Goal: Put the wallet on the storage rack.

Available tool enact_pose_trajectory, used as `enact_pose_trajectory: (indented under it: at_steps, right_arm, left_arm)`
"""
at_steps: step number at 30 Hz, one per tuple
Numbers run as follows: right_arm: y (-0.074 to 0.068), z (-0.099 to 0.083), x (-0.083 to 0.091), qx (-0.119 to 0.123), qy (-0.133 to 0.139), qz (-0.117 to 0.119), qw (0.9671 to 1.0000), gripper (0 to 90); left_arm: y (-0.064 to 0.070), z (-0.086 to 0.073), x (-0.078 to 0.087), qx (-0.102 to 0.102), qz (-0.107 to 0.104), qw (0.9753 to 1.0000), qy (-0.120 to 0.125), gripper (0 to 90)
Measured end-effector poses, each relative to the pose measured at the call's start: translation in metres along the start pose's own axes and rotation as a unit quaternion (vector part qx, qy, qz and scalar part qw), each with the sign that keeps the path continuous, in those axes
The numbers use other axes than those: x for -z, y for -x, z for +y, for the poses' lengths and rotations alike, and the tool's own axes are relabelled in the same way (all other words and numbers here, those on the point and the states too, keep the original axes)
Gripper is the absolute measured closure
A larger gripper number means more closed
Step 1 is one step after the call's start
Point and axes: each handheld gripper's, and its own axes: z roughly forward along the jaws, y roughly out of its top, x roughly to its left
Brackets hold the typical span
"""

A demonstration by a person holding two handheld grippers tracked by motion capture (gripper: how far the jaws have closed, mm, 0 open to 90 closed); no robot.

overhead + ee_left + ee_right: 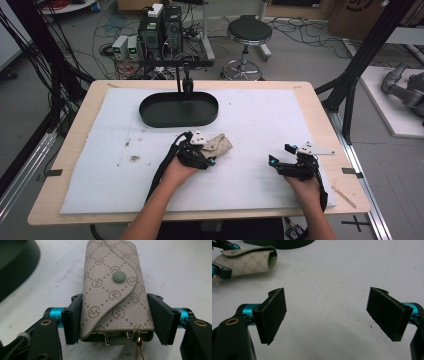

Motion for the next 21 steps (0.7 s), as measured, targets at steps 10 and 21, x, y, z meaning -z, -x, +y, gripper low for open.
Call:
enact_pose_trajectory:
  at_steps: [10, 21]
  right_arm:
    - [-0.003, 0.001, -0.002, 0.004, -0.003, 0.008, 1.0000, 16.6]
    - [-0.005, 0.001, -0.005, 0.006, -0.003, 0.011, 0.9999, 16.6]
  left_arm:
    - [-0.035, 0.008, 0.036, 0.019, 0.008, 0.9996, 0.019, 33.8]
    - [-0.069, 0.018, 0.065, 0.014, 0.018, 0.9990, 0.039, 33.7]
